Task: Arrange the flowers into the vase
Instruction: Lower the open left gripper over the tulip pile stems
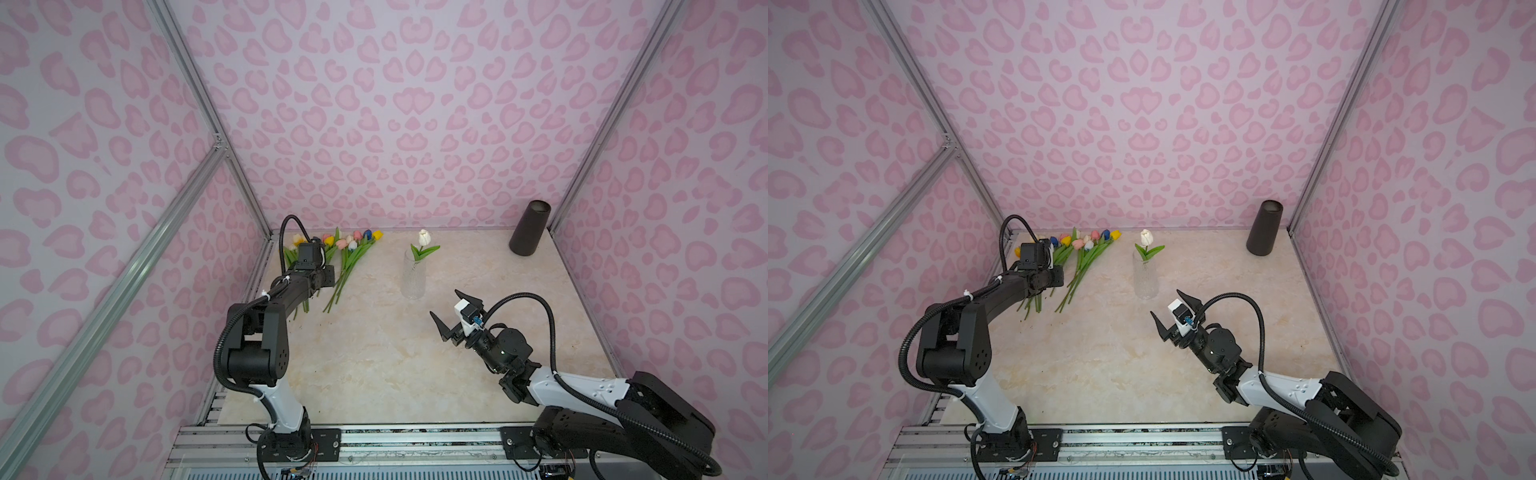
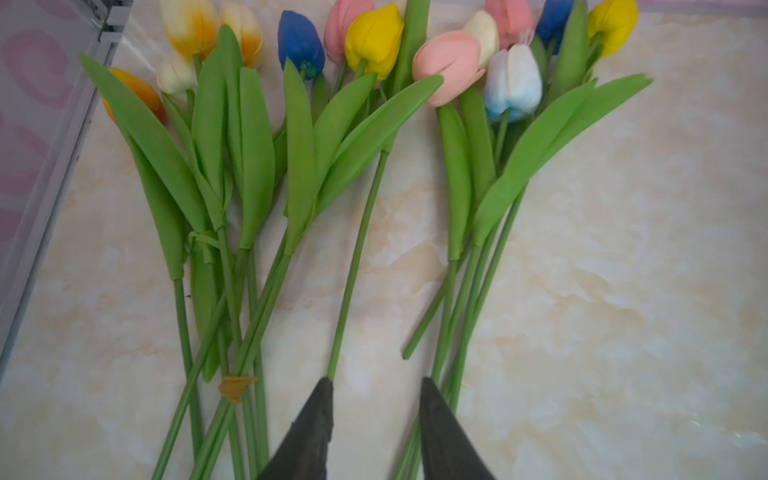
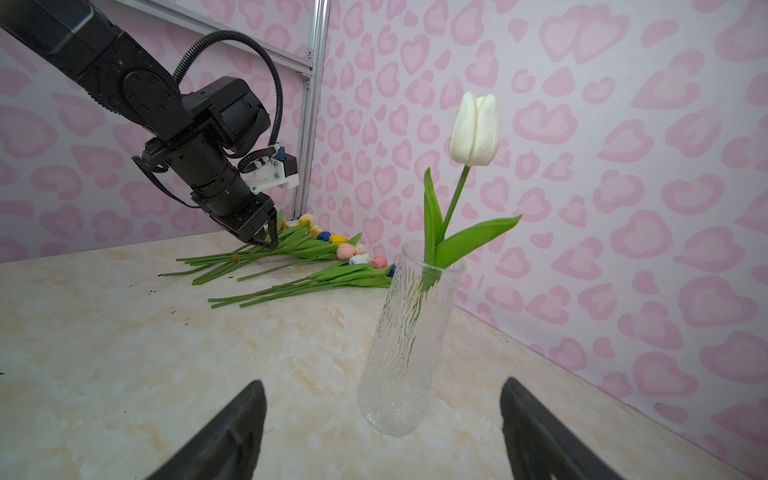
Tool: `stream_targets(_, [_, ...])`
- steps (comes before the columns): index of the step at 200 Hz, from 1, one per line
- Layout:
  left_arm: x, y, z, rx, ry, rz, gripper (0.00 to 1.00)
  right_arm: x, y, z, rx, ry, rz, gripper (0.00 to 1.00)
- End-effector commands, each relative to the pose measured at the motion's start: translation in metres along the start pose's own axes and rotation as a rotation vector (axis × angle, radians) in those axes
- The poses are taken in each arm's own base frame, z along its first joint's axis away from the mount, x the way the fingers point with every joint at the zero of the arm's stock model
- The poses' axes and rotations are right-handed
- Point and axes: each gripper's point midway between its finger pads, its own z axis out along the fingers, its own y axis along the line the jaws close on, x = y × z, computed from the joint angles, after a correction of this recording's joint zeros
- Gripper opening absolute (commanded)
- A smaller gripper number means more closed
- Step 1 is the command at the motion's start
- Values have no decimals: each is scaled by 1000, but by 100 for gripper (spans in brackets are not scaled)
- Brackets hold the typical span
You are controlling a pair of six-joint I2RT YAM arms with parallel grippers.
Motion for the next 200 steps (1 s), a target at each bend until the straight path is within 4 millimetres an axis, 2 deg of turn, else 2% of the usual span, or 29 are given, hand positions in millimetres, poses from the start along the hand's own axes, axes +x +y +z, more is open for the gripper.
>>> stream_targets(1, [5, 8, 12, -20, 72, 22, 40, -7, -1, 1, 3, -37, 5, 87])
stream_targets(25, [5, 9, 30, -1, 120, 30, 42, -8, 1, 3, -4, -39, 8, 87])
stream_targets(33, [11, 9, 36, 1, 140, 42, 43, -8, 1, 3, -5, -40, 7, 87])
stream_targets(36, [1, 9, 36, 1, 124, 47, 43, -8, 1, 3, -3, -39, 7, 87])
stream_targets(41, [-1, 9, 38, -3, 127, 51, 43, -8, 1, 3, -3, -38, 5, 87])
stream_targets(82, [10, 11, 63, -16, 257, 85, 43, -8, 1, 3, -5, -40, 4, 87])
stream_targets(125, [19, 9, 76, -6, 325, 89, 43, -9, 0, 3, -2, -43, 0, 87])
stream_targets(167, [24, 9, 81, -12, 358, 92, 37, -10, 0, 1, 2, -45, -5, 87])
stream_targets(170, [23, 9, 81, -11, 357, 91, 33, -11, 0, 1, 2, -47, -5, 87])
stream_targets(200, [22, 8, 81, -13, 364, 100, 26, -12, -1, 0, 5, -49, -8, 87])
